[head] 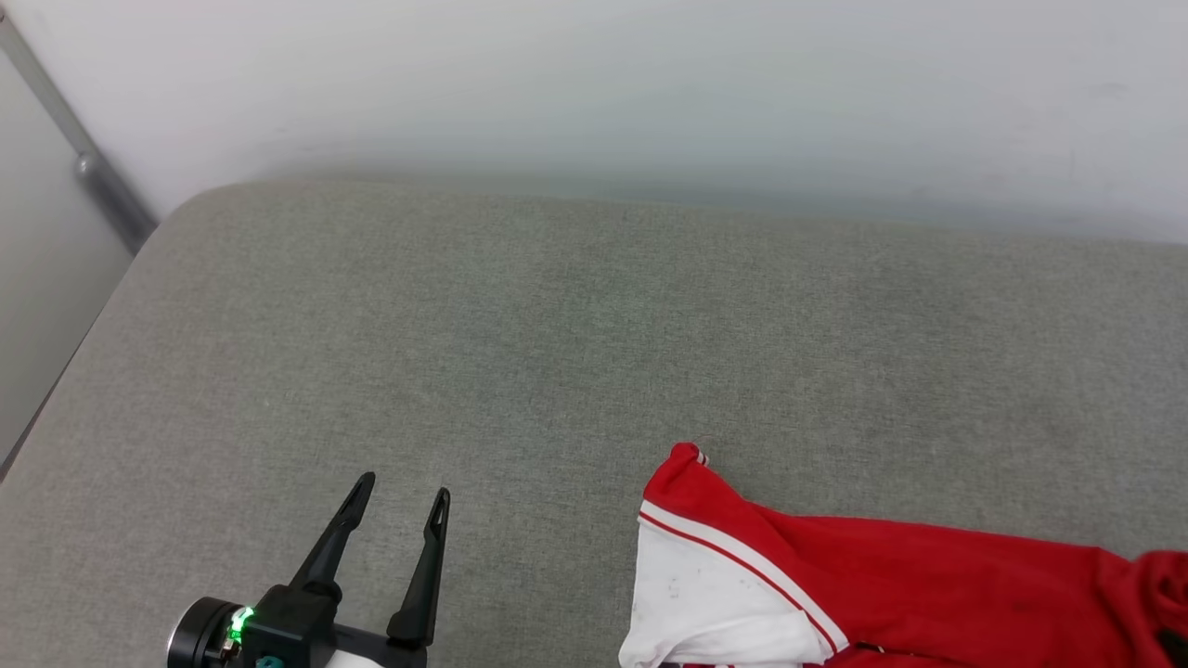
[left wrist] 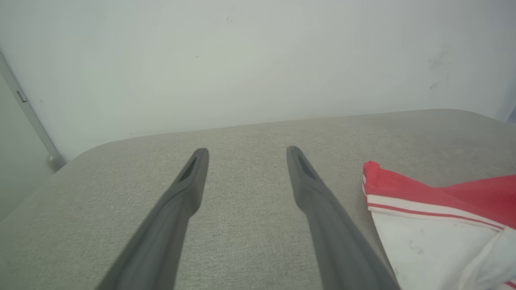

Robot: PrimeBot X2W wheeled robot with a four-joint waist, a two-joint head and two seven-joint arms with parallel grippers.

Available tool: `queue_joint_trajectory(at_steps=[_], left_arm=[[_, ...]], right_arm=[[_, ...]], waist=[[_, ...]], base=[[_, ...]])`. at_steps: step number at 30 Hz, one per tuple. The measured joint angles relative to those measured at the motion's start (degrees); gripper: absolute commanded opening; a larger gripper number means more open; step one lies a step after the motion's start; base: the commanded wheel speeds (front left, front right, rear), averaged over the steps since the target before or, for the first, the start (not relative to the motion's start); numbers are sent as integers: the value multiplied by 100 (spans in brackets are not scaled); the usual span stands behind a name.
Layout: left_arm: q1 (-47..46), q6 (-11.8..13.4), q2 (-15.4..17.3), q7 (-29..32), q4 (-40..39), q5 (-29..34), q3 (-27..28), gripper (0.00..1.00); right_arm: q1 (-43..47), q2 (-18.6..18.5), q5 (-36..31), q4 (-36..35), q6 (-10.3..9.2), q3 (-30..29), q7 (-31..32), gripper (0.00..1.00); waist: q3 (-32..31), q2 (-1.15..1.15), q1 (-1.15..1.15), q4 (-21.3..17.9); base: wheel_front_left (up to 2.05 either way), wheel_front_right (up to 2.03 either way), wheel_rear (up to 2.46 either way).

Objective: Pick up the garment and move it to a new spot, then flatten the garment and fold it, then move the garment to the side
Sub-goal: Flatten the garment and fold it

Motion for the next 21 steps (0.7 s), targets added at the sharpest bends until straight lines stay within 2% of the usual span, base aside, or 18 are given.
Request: queue_joint_trajectory(at_steps=[5, 10, 17, 21], left_arm=[[27, -55, -102, 0, 49, 21, 56, 100], [26, -101, -160, 0, 102, 65, 64, 100], [-4, -155, -223, 0, 144, 116, 73, 100], [-35, -175, -255, 0, 188, 157, 60, 100]], right_arm=[[51, 387, 219, -1012, -1, 338, 583, 0], [61, 820, 200, -1748, -1, 992, 1068, 0], [-221, 1382, 172, -2214, -1, 1835, 1429, 0], [-492, 1541, 271, -2193, -1, 2242, 1463, 0]], waist=[[-52, 0, 0, -83], [-68, 0, 0, -84], [-42, 0, 0, 52], [2, 0, 0, 168]], base=[[0, 0, 0], [0, 0, 0], [0, 0, 0], [0, 0, 0]])
